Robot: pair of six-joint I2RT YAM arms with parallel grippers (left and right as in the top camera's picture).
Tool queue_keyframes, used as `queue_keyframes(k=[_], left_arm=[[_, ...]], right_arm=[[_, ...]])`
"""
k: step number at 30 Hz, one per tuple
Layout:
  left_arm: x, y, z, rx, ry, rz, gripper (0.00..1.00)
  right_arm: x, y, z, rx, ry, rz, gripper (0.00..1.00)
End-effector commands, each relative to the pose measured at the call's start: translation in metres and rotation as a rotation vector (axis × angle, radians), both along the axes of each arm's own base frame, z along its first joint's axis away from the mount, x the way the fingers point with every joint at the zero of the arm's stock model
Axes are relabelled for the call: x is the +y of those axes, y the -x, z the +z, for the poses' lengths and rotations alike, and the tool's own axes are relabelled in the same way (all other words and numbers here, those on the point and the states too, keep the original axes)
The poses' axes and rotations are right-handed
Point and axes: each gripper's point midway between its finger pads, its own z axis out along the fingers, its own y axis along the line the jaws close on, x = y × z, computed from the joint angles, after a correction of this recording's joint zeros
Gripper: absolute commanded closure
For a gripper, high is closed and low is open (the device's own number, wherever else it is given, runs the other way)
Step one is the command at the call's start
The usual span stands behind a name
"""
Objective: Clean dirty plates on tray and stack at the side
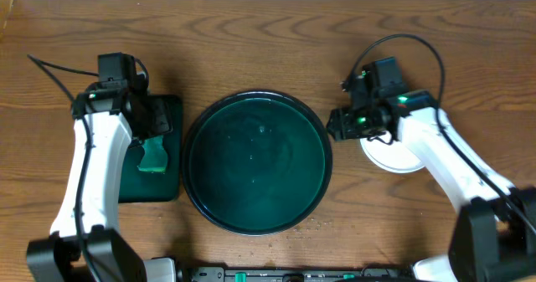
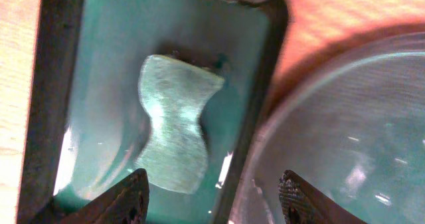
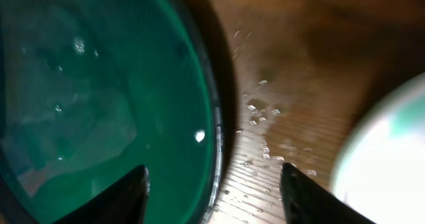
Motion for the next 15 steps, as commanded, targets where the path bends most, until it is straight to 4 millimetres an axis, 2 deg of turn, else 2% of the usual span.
queue_keyframes(k=[1,4,9,15], left_arm=[[-0.015,0.001,0.007,-0.011,0.059,-0.059,0.37],[-0.023,0.004,0.006,0.004,0.060,-0.084,0.37],[-0.038,0.000,0.007,-0.011,0.055,-0.135,0.37],[-0.047,-0.007,0.010,-0.037,0.052,-0.164,0.37]], right_arm=[[0.011,0.007,-0.019,0.089,-0.031,-0.007,0.46],[0.015,0.013,-0.035,0.152,-0.047,-0.001,0.55],[0.021,0.018,-0.051,0.211,-0.068,0.009,0.71],[0.022,0.019,-0.060,0.230,-0.067,0.009,0.75]])
